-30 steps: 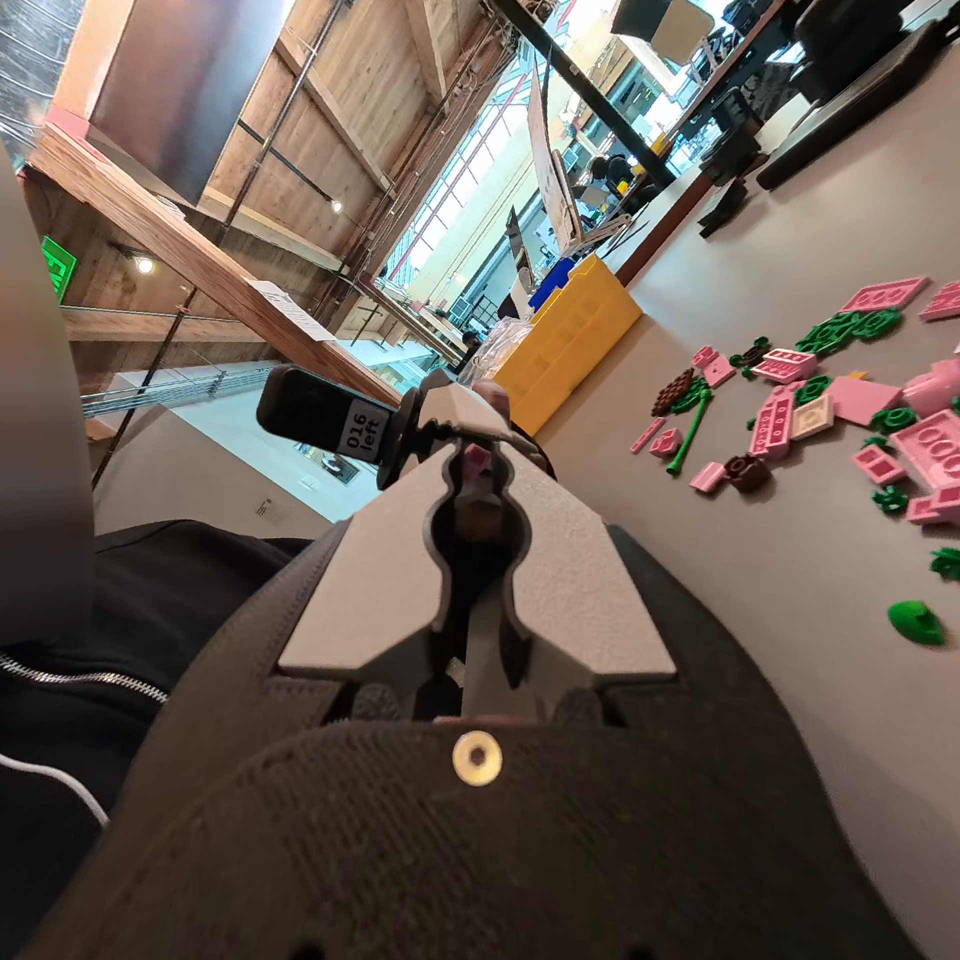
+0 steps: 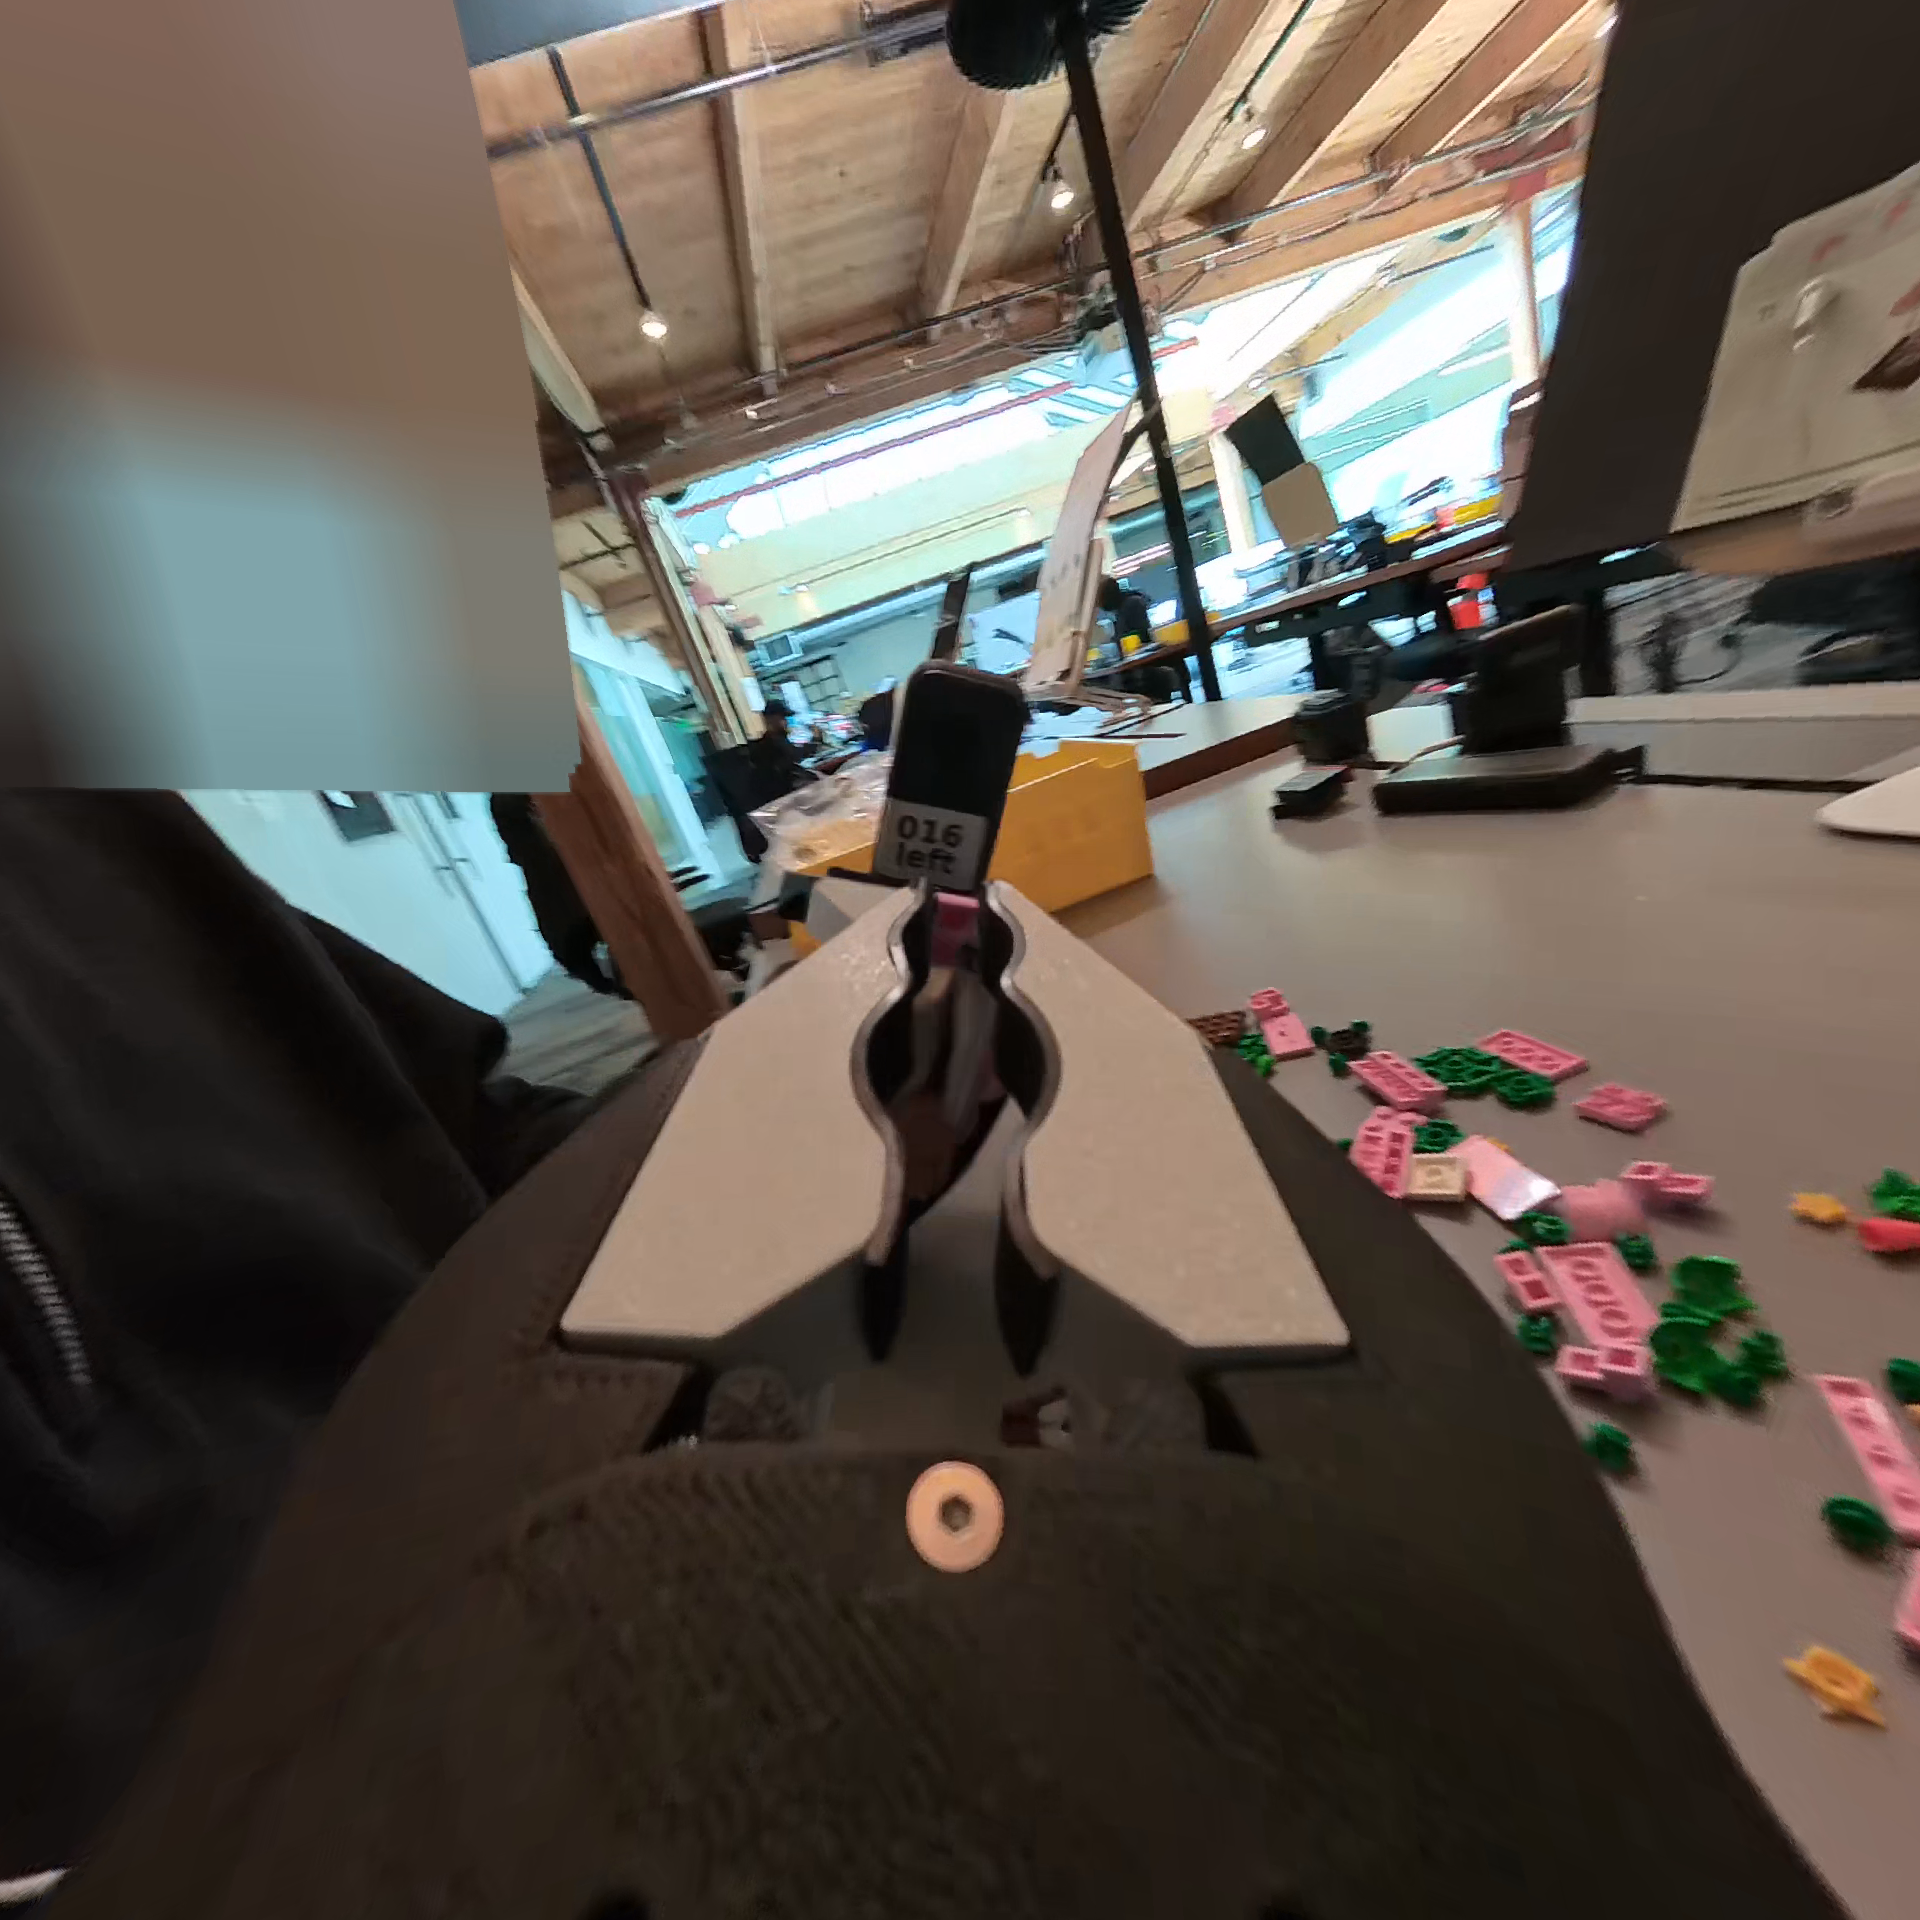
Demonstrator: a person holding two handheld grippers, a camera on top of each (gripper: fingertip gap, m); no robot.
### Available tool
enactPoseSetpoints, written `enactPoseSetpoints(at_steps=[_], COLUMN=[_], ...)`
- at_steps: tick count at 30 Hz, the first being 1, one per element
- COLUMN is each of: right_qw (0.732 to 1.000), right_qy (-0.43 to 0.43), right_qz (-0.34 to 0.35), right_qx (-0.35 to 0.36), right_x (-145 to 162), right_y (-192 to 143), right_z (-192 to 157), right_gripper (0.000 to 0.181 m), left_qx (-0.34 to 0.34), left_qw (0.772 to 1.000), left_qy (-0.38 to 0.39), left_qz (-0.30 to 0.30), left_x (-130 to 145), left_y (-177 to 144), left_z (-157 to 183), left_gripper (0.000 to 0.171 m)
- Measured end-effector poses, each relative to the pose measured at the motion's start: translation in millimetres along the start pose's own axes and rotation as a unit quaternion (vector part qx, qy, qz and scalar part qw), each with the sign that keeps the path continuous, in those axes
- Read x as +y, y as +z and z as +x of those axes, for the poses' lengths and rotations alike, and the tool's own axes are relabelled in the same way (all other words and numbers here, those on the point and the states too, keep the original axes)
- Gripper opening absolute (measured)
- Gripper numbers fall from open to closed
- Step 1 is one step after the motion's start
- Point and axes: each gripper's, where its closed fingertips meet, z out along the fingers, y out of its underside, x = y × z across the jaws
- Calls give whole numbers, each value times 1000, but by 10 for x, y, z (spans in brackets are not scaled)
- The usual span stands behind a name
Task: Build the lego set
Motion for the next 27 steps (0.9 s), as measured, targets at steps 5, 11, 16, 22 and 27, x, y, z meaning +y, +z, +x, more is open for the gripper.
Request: enactPoseSetpoints(at_steps=[5,11,16,22,27], right_qw=[999,992,990,987,987], right_qy=[-10,-17,60,40,28], right_qz=[-13,-45,-80,-100,-109], right_qx=[30,114,99,122,113], right_x=[48,169,331,384,389], right_y=[7,-32,5,-31,-34], right_z=[84,358,407,474,443], right_gripper=[6,22,30,16,10], left_qx=[-48,-221,-334,-373,-365], left_qw=[998,956,854,780,783], left_qy=[39,190,366,458,461], left_qz=[3,-41,-155,-205,-204], left_x=[-48,-71,94,176,185], left_y=[-69,-212,-206,-170,-165], left_z=[-100,-389,-554,-587,-572], left_gripper=[6,6,6,6,6])
